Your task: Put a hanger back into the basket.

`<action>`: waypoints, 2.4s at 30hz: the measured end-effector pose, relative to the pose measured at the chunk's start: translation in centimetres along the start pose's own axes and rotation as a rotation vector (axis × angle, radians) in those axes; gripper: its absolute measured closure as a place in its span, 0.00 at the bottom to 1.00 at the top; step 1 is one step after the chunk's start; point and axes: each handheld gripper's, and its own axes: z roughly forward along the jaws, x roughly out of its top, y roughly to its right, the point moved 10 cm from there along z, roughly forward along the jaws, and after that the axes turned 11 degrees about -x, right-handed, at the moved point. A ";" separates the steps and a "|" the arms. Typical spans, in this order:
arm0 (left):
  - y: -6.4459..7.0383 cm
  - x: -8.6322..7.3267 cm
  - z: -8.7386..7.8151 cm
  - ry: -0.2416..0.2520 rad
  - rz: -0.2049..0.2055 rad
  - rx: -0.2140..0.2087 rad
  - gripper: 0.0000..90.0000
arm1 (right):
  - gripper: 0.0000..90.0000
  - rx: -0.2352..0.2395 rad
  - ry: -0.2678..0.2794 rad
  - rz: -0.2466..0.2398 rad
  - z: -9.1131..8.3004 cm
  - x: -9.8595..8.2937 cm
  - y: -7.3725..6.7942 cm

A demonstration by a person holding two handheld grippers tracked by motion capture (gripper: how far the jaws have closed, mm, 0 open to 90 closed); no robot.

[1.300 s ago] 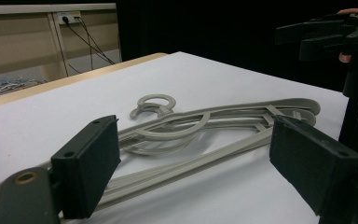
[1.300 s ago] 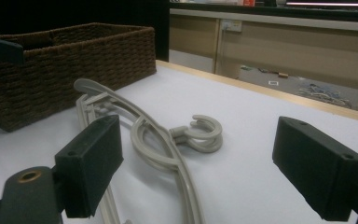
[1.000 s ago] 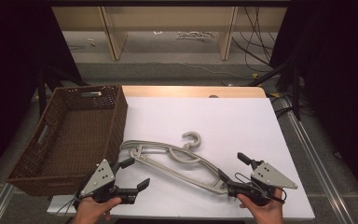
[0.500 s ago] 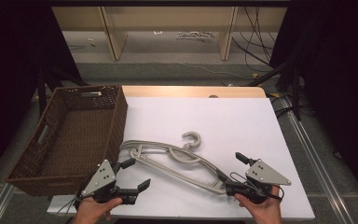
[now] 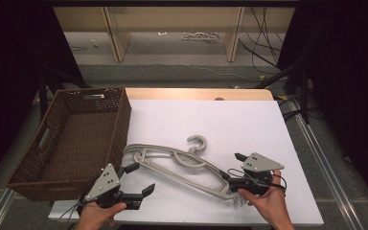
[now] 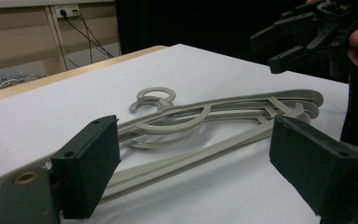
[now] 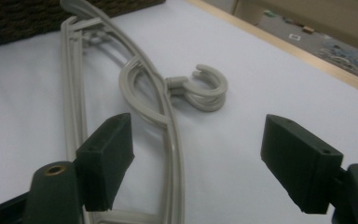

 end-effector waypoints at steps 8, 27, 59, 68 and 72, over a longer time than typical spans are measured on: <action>-0.1 -0.3 0.3 -0.017 -0.004 0.001 0.18 | 0.35 0.050 -0.143 -0.083 1.8 -1.0 -0.3; 0.0 -0.5 0.4 -0.021 -0.011 0.002 0.18 | 0.50 0.127 -0.342 -0.134 5.2 -1.8 -1.5; 0.1 -0.6 0.7 -0.035 0.002 -0.011 0.19 | 0.74 0.178 -0.475 -0.178 9.0 -2.2 -2.3; 0.1 -0.7 0.7 -0.043 -0.004 -0.006 0.19 | 0.85 0.197 -0.473 -0.227 9.2 -2.1 -2.5; 0.2 -0.8 0.8 -0.051 0.004 -0.011 0.19 | 0.88 0.202 -0.468 -0.245 9.1 -2.0 -2.6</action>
